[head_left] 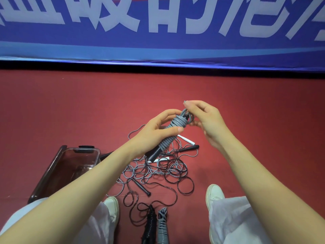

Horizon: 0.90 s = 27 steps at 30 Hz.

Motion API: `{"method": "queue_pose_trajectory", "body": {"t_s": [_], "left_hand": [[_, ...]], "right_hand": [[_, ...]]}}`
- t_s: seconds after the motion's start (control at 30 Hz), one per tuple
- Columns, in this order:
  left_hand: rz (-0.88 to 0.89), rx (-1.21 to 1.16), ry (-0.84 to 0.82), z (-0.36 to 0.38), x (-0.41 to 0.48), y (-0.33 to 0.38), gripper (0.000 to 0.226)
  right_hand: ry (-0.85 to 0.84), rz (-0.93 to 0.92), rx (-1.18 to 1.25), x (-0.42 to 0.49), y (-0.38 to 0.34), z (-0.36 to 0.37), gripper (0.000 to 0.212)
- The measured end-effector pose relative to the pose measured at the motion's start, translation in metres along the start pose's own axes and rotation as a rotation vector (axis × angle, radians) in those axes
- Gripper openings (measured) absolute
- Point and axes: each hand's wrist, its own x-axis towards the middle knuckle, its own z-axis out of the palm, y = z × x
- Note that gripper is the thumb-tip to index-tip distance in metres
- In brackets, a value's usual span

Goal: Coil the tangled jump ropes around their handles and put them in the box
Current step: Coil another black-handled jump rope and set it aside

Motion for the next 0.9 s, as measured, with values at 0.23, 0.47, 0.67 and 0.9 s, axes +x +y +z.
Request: {"method": "queue_pose_trajectory", "body": {"t_s": [0.23, 0.47, 0.67, 0.9], "left_hand": [[-0.056, 0.124, 0.066, 0.004, 0.001, -0.018, 0.038], [-0.155, -0.006, 0.047, 0.009, 0.008, -0.013, 0.035], [-0.199, 0.033, 0.046, 0.014, 0.011, -0.019, 0.054], [-0.276, 0.001, 0.013, 0.020, 0.005, -0.027, 0.034]], "right_hand": [[0.038, 0.112, -0.150, 0.008, 0.009, -0.008, 0.007], [0.156, 0.205, 0.145, 0.020, 0.014, -0.010, 0.013], [0.315, 0.303, 0.328, 0.029, 0.022, -0.022, 0.016], [0.429, 0.406, 0.404, 0.029, 0.029, -0.030, 0.013]]}}
